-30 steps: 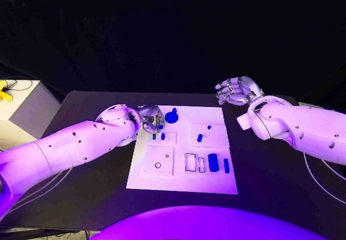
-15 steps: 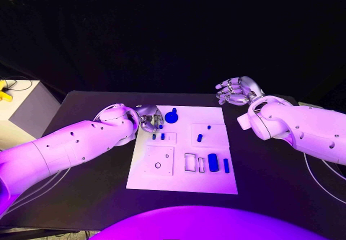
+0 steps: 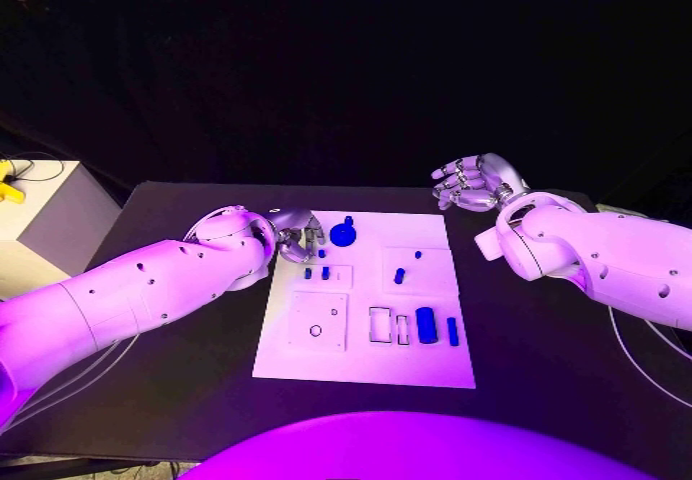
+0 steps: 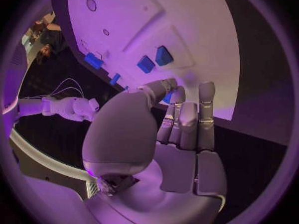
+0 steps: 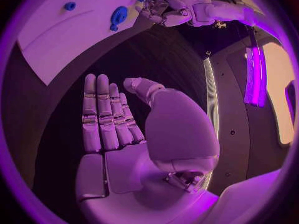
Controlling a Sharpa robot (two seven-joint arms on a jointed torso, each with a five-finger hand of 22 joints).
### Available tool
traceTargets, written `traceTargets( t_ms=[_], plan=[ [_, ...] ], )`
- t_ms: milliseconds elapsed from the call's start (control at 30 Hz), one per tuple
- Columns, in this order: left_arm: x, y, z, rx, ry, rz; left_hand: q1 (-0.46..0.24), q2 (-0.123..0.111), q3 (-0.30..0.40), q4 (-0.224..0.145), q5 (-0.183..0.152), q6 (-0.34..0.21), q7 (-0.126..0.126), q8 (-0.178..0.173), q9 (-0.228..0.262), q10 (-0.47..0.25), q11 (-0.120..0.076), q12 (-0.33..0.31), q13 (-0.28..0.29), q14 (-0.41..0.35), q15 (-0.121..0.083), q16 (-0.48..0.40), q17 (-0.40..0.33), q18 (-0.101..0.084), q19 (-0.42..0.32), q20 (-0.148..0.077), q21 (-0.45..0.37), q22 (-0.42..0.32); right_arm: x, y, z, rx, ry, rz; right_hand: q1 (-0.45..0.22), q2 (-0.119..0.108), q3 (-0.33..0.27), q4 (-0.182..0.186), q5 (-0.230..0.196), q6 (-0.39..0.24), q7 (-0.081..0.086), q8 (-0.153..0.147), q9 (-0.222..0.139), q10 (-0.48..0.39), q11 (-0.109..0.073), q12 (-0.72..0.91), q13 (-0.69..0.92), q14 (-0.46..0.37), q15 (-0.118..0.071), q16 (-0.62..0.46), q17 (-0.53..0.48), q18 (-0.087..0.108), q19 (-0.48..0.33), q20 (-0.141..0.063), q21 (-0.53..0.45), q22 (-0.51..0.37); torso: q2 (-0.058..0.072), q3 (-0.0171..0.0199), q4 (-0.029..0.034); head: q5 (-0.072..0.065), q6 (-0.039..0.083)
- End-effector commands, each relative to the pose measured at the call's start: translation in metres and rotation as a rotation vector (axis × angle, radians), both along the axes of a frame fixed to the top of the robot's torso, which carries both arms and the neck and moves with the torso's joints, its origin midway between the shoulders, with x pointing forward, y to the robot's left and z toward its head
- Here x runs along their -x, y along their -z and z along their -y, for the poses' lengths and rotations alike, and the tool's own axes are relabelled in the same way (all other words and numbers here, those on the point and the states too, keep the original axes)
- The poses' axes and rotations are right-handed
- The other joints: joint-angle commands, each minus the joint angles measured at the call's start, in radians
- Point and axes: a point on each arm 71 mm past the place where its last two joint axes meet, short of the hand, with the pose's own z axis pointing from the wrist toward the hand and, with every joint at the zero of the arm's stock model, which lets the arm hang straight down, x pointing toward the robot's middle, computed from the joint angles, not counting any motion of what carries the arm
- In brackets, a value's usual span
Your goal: Assemble the parts on the task board
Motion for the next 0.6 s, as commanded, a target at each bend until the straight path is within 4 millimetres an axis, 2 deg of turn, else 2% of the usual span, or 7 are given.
traceTargets(
  t_ms=[33, 100, 167, 267, 367, 433, 600],
  plan=[
    [-0.003, -0.005, -0.004, 0.007, -0.019, 0.025, 0.003, -0.009, 0.008, -0.002, 0.006, -0.011, 0.002, -0.005, -0.002, -0.008, 0.0, 0.007, 0.002, -0.01, 0.0, 0.002, -0.007, 0.008, -0.009, -0.001, -0.007, -0.004, 0.0, 0.001, -0.002, 0.061, -0.055, 0.01, 0.027, 0.005, -0.015, -0.025, -0.021, 0.032, 0.021, 0.016, -0.003, 0.025, -0.011, -0.007, -0.017, 0.056, -0.019, 0.013, 0.002, 0.01, 0.049, -0.018, 0.039, 0.022, 0.0, 0.0002, -0.0002, 0.001, 0.0],
    [-0.005, -0.011, -0.009, 0.027, -0.036, 0.036, 0.015, -0.001, 0.021, -0.007, 0.007, -0.005, 0.011, 0.0, -0.002, -0.009, 0.0, 0.013, 0.002, -0.026, -0.001, -0.005, -0.036, 0.013, -0.027, -0.003, -0.019, -0.023, 0.001, 0.001, -0.002, 0.1, -0.084, 0.02, 0.042, 0.012, -0.034, -0.038, -0.05, 0.055, 0.007, 0.022, -0.004, 0.05, -0.025, -0.008, -0.025, 0.13, -0.043, 0.046, 0.015, 0.012, 0.107, -0.041, 0.092, 0.055, -0.001, -0.0001, -0.0008, -0.002, 0.0],
    [-0.008, -0.017, -0.015, 0.067, -0.061, 0.034, 0.018, -0.001, 0.03, -0.009, 0.006, 0.014, 0.023, 0.014, -0.001, -0.016, 0.007, 0.012, -0.003, -0.091, 0.003, -0.04, -0.136, 0.015, -0.049, -0.001, -0.03, -0.034, 0.001, 0.002, -0.003, 0.145, -0.117, 0.03, 0.05, 0.018, -0.045, -0.047, -0.085, 0.091, -0.007, 0.017, -0.01, 0.083, -0.042, -0.015, -0.037, 0.213, -0.067, 0.088, 0.037, 0.012, 0.163, -0.069, 0.156, 0.1, -0.002, -0.0007, -0.0007, -0.006, 0.0],
    [-0.012, -0.025, -0.027, 0.172, -0.118, 0.006, 0.013, 0.004, 0.032, -0.004, 0.008, 0.035, 0.036, 0.029, 0.001, -0.02, 0.014, 0.005, -0.012, -0.107, 0.008, -0.053, -0.166, 0.015, -0.055, 0.002, -0.033, -0.035, 0.002, 0.003, -0.004, 0.226, -0.172, 0.045, 0.046, 0.023, -0.039, -0.049, -0.138, 0.138, -0.028, 0.002, -0.021, 0.135, -0.064, -0.037, -0.047, 0.333, -0.094, 0.189, 0.103, 0.011, 0.241, -0.094, 0.243, 0.159, -0.002, -0.0005, 0.0, -0.011, 0.0],
    [-0.015, -0.037, -0.042, 0.359, -0.196, -0.04, 0.003, 0.004, 0.028, 0.003, 0.008, 0.059, 0.049, 0.05, 0.003, -0.032, 0.036, -0.025, -0.037, -0.205, 0.025, -0.123, -0.326, 0.014, -0.078, 0.016, -0.054, -0.046, 0.004, 0.007, -0.007, 0.355, -0.252, 0.066, 0.033, 0.014, -0.005, -0.045, -0.168, 0.175, -0.038, -0.026, -0.032, 0.182, -0.075, -0.085, -0.046, 0.346, -0.101, 0.311, 0.196, 0.008, 0.268, -0.101, 0.297, 0.204, -0.003, 0.0003, 0.0015, -0.023, 0.0],
    [-0.016, -0.042, -0.049, 0.475, -0.225, -0.071, 0.001, 0.005, 0.023, 0.004, 0.008, 0.06, 0.053, 0.055, 0.001, -0.033, 0.041, -0.036, -0.048, -0.238, 0.03, -0.153, -0.382, 0.015, -0.086, 0.021, -0.066, -0.054, 0.006, 0.009, -0.009, 0.439, -0.298, 0.08, 0.029, 0.007, 0.006, -0.042, -0.184, 0.185, -0.041, -0.038, -0.035, 0.199, -0.076, -0.108, -0.045, 0.344, -0.101, 0.406, 0.266, -0.001, 0.288, -0.101, 0.38, 0.261, -0.003, 0.0001, 0.0015, -0.03, 0.0],
    [-0.01, -0.053, -0.062, 0.828, -0.252, -0.201, -0.007, 0.013, 0.003, 0.013, 0.007, 0.052, 0.063, 0.064, -0.008, -0.046, 0.054, -0.09, -0.096, -0.276, 0.042, -0.226, -0.436, 0.016, -0.107, 0.033, -0.111, -0.085, 0.014, 0.02, -0.014, 0.675, -0.391, 0.108, 0.013, -0.014, 0.017, -0.025, -0.212, 0.199, -0.051, -0.055, -0.034, 0.218, -0.083, -0.151, -0.043, 0.363, -0.102, 0.661, 0.448, -0.034, 0.348, -0.101, 0.623, 0.419, -0.007, -0.0037, 0.0013, -0.045, 0.0]
  ],
)
